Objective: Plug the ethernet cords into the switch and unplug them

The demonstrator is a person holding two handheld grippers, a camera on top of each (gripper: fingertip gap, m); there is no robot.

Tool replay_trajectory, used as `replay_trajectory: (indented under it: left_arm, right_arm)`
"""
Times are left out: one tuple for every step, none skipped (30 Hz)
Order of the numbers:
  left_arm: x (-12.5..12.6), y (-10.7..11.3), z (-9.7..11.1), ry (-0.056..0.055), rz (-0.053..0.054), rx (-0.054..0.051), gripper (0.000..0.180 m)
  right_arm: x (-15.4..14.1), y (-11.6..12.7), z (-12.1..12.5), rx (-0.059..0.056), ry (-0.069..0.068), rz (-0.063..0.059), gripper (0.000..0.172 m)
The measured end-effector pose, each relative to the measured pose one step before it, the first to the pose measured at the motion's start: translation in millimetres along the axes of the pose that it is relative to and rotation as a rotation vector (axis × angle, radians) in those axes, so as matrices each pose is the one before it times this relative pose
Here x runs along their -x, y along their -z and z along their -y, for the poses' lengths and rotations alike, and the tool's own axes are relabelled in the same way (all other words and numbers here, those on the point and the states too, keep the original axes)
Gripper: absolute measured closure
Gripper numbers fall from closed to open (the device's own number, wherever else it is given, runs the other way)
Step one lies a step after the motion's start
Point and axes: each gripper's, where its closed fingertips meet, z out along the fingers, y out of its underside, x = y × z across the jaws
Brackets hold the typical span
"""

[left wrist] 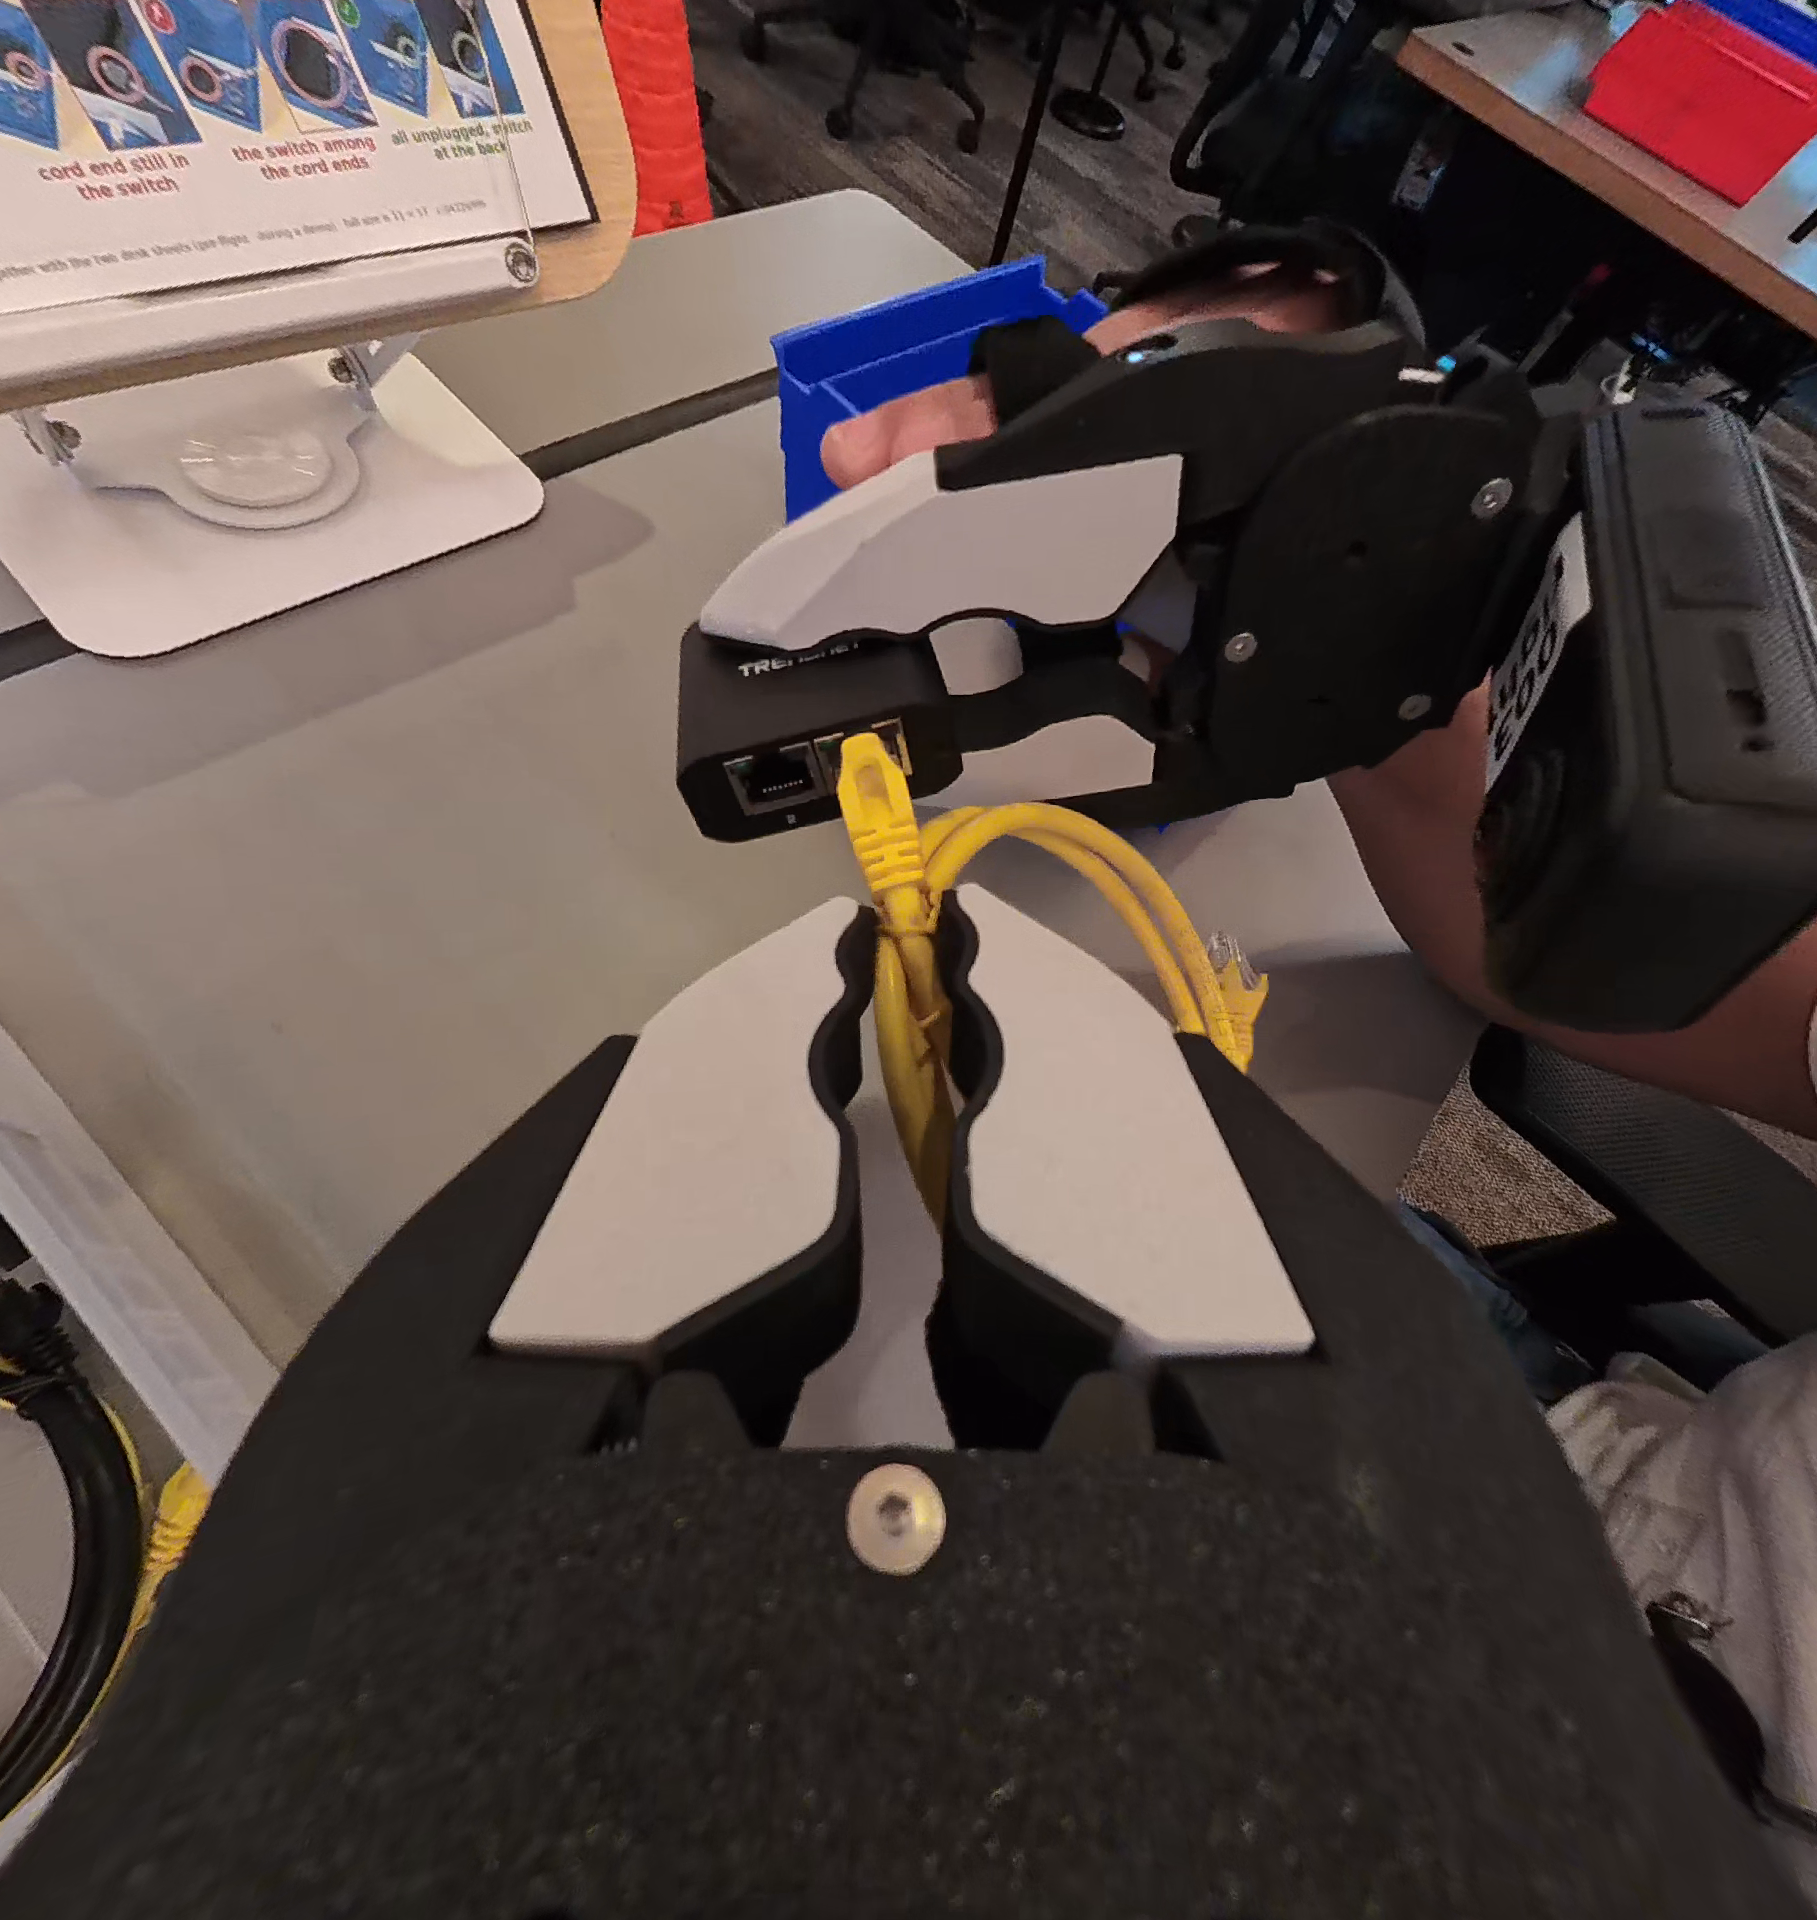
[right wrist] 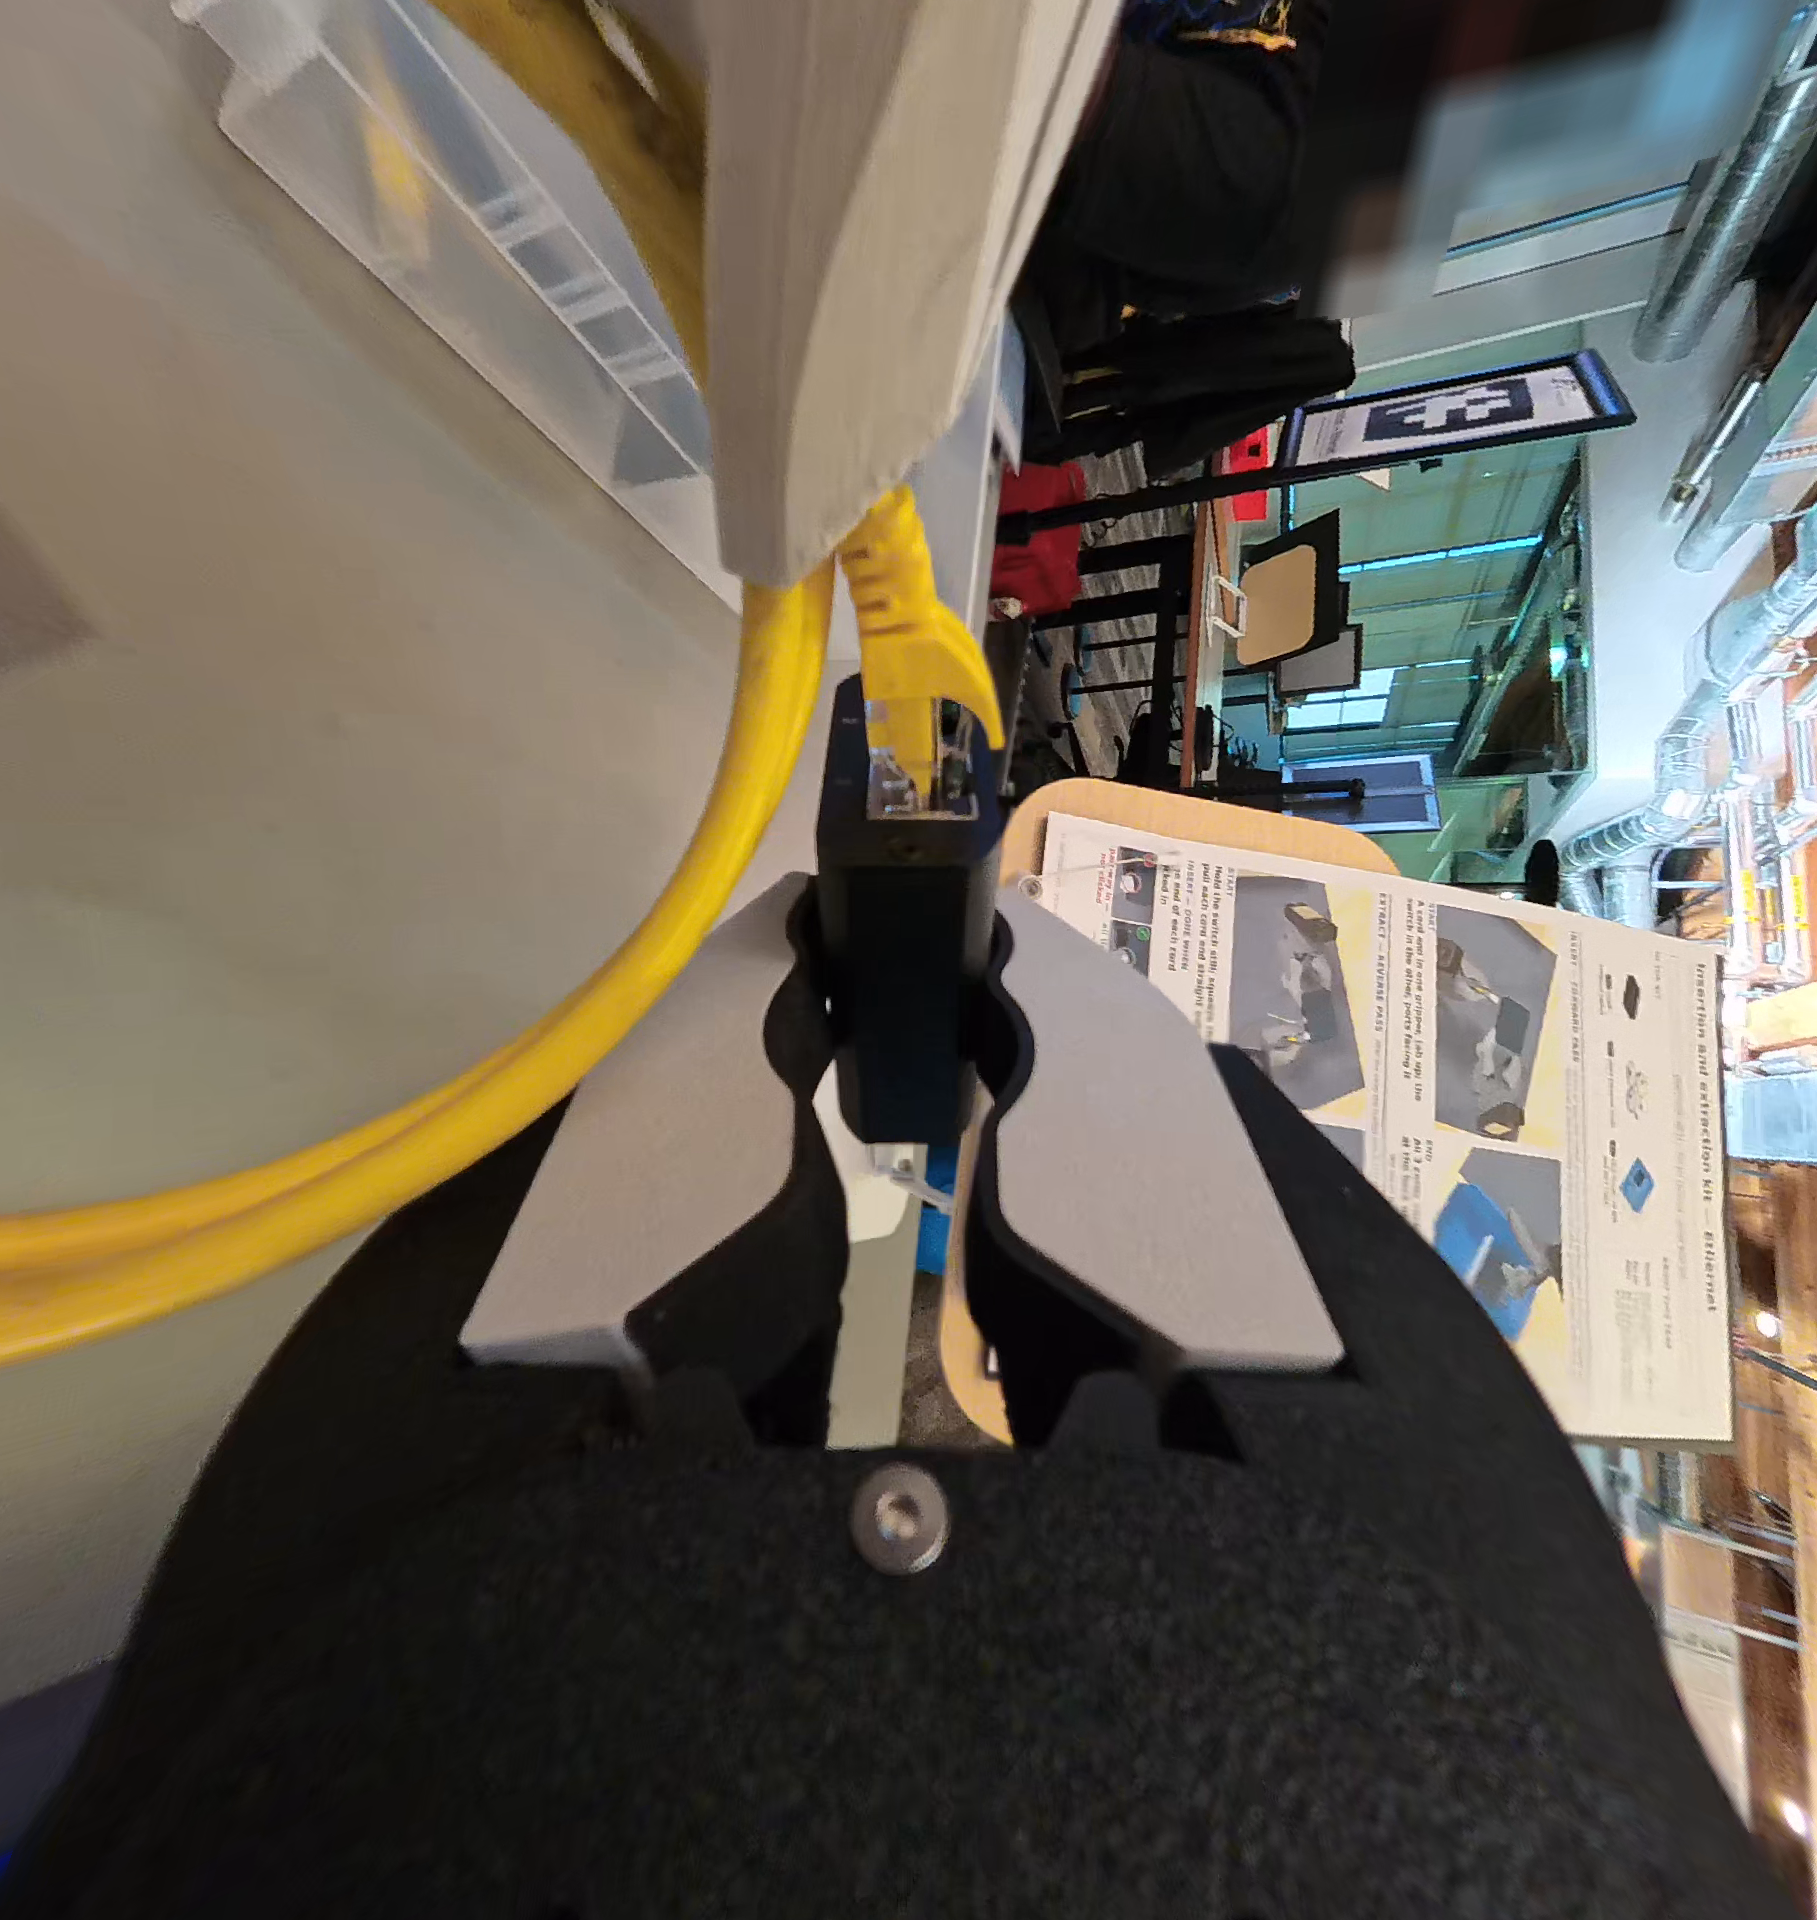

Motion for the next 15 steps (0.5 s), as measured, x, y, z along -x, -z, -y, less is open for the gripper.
replay_trajectory:
  left_arm:
    - [0.05,0.40,-0.34,-0.0023,0.0012,0.0059,0.169]
    - [0.38,-0.06,-0.96,-0.0042,0.0026,0.0108,0.169]
    - [0.48,-0.31,-0.80,0.0019,-0.0003,0.0079,0.169]
    - [0.35,-0.45,-1.02,0.0052,-0.0016,0.0083,0.169]
    - [0.48,-0.27,-0.55,0.0096,-0.0025,0.0033,0.170]
    - [0.45,-0.24,-0.85,0.0086,-0.0043,0.0042,0.170]
    - [0.93,-0.17,-1.08,0.0064,-0.0019,0.0068,0.170]
    - [1.29,-0.41,-1.44,0.0067,0.0019,0.0053,0.170]
    - [2.01,-1.24,-1.22,0.0027,0.0085,0.0050,0.170]
    - [2.32,-1.50,-0.94,-0.0023,0.0110,0.0041,0.170]
    - [1.21,-1.31,-0.83,0.0015,0.0022,0.0021,0.170]
    - [0.11,-0.91,-0.42,0.0036,-0.0064,-0.0027,0.170]
    - [-0.24,-0.37,-0.11,0.0000,-0.0062,-0.0042,0.170]
    - [0.11,-0.35,-0.23,-0.0042,-0.0018,-0.0017,0.170]
    - [-0.38,-0.51,-0.22,-0.0048,-0.0040,-0.0015,0.169]
  right_arm:
    - [1.21,-0.54,0.97,-0.0068,-0.0074,0.0053,0.148]
    - [1.42,-0.77,0.63,-0.0036,-0.0025,0.0050,0.149]
    - [1.04,-0.62,0.27,0.0005,0.0019,0.0029,0.149]
    - [0.63,-0.43,0.16,0.0028,0.0065,-0.0007,0.148]
    - [1.10,-0.29,0.45,0.0016,0.0028,0.0050,0.149]
    - [1.14,-0.55,0.76,-0.0035,-0.0025,0.0053,0.149]
    - [0.85,-0.60,1.97,-0.0110,0.0059,-0.0055,0.149]
    - [1.59,-1.08,-0.32,0.0059,-0.0010,0.0039,0.149]
    - [1.25,-1.79,-0.49,0.0034,0.0003,0.0064,0.149]
    - [0.20,-2.05,-1.25,0.0100,0.0086,-0.0066,0.149]
    - [1.01,-1.81,-1.12,0.0065,0.0030,0.0021,0.149]
    - [1.56,-1.02,-0.74,-0.0013,-0.0052,0.0113,0.148]
    - [-0.15,-0.16,-0.40,-0.0046,0.0015,-0.0018,0.148]
    - [0.27,-0.23,-0.31,0.0004,-0.0011,0.0045,0.148]
    - [0.14,-0.15,-0.59,0.0031,0.0033,0.0036,0.148]
